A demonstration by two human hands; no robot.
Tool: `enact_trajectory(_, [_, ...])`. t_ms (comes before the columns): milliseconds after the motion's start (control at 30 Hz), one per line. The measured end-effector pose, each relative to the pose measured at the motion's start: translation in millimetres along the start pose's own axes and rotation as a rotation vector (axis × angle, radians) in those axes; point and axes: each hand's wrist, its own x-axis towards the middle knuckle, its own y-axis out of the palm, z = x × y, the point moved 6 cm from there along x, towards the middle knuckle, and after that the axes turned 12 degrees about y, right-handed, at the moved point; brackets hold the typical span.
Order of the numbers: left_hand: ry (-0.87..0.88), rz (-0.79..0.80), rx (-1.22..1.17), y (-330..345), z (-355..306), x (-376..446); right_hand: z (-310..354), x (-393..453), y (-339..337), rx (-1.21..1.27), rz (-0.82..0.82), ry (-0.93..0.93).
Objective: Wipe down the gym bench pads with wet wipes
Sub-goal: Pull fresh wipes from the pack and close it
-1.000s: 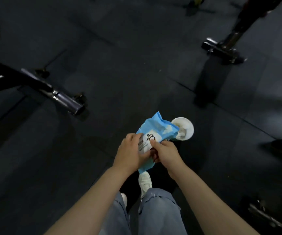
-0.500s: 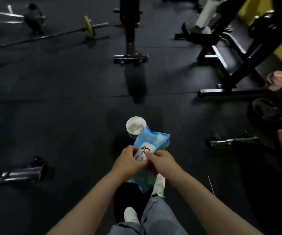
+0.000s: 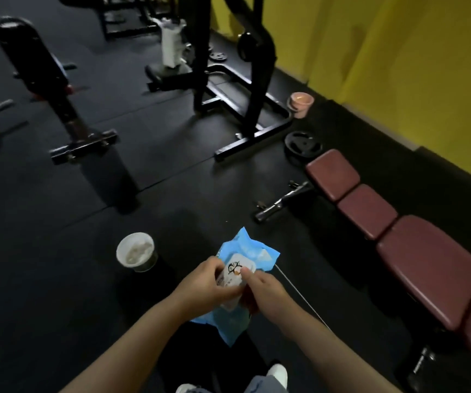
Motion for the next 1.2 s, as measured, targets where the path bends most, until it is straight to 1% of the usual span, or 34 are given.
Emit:
enact_trajectory(67, [0.012, 0.061, 0.020, 24, -21, 13, -9, -4, -32, 0.006, -0.030, -0.007])
enact_trajectory(200, [-0.010, 0.098, -0.087, 66, -56, 34, -28, -14, -93, 0.011, -0.018, -0.052])
enact_trajectory(267, [0.006, 0.158, -0.062, 88, -72, 42, -44, -16, -121, 0.000, -0.035, -0.061])
enact_trajectory(333, [0.037, 0.180, -0.027, 107, -89, 47, -56, -18, -146, -0.023, -0.089, -0.058])
enact_trajectory(467, [0.063, 0.164, -0.015, 148, -113, 56, -78, -18, -190, 0.008, -0.198, -0.038])
enact_trajectory(567, [0.055, 0.134, 0.015, 174, -123, 61, -92, -19, -213, -0.011, -0.222, -0.003])
enact_trajectory(633, [0.047, 0.092, 0.011, 186, -126, 63, -98, -22, -227, -0.028, -0.271, 0.001])
enact_trajectory(733, [0.065, 0.029, -0.124, 196, -135, 65, -106, -26, -245, -0.004, -0.364, -0.026])
enact_trajectory(800, [0.091, -0.017, -0.196, 200, -140, 69, -108, -28, -251, 0.062, -0.351, -0.056])
enact_trajectory(900, [0.101, -0.137, -0.231, 194, -140, 80, -95, -34, -264, 0.138, -0.309, -0.145])
enact_trajectory(967, [0.054, -0.087, -0.404, 197, -135, 87, -86, -37, -274, 0.161, -0.279, -0.185])
enact_trajectory(1033, [0.003, 0.054, -0.608, 207, -132, 90, -80, -38, -281, 0.178, -0.234, -0.192])
enact_trajectory(1067, [-0.017, 0.124, -0.668, 212, -131, 90, -77, -38, -284, 0.189, -0.210, -0.197])
enact_trajectory(1133, [-0.028, 0.229, -0.689, 221, -131, 90, -74, -36, -289, 0.195, -0.200, -0.207])
enact_trajectory(1200, [0.006, 0.264, -0.675, 224, -133, 93, -70, -36, -293, 0.215, -0.221, -0.232])
